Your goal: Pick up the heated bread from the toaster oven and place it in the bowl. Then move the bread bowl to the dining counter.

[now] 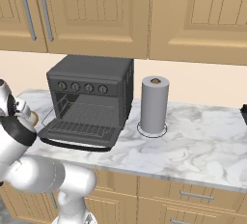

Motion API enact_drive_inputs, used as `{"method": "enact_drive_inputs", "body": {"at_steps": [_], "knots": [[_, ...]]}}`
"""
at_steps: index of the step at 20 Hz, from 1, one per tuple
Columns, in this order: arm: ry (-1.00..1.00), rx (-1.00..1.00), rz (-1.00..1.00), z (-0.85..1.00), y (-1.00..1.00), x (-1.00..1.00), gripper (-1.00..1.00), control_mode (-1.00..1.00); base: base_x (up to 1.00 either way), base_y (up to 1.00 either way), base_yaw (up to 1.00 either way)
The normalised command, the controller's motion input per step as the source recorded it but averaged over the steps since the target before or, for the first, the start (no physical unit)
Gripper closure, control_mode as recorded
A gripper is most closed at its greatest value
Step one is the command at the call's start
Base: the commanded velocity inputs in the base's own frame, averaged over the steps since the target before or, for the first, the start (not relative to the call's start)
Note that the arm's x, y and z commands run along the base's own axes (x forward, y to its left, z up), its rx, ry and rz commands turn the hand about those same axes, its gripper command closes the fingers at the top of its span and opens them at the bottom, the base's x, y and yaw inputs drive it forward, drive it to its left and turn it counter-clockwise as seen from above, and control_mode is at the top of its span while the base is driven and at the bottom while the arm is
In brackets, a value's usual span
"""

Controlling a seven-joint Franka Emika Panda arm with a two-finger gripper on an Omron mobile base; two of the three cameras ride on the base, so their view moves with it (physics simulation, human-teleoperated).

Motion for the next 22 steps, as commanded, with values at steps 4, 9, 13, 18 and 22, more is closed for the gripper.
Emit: {"method": "enact_drive_inputs", "body": {"at_steps": [4, 9, 13, 18, 22], "knots": [[0.00, -0.01, 0.00, 0.02, 0.16, -0.15, -1.00, -1.00, 0.00, 0.00, 0.00], [0.00, 0.00, 0.04, 0.00, 0.10, -0.71, -1.00, -1.00, 0.00, 0.00, 0.00], [0.00, -0.04, 0.16, 0.00, 0.30, -0.55, -1.00, -1.00, 0.00, 0.00, 0.00], [-0.02, -0.12, 0.18, -0.08, 0.27, -0.06, -1.00, -1.00, 0.00, 0.00, 0.00], [-0.02, -0.31, 0.18, -0.30, 0.17, 0.00, -1.00, -1.00, 0.00, 0.00, 0.00]]}}
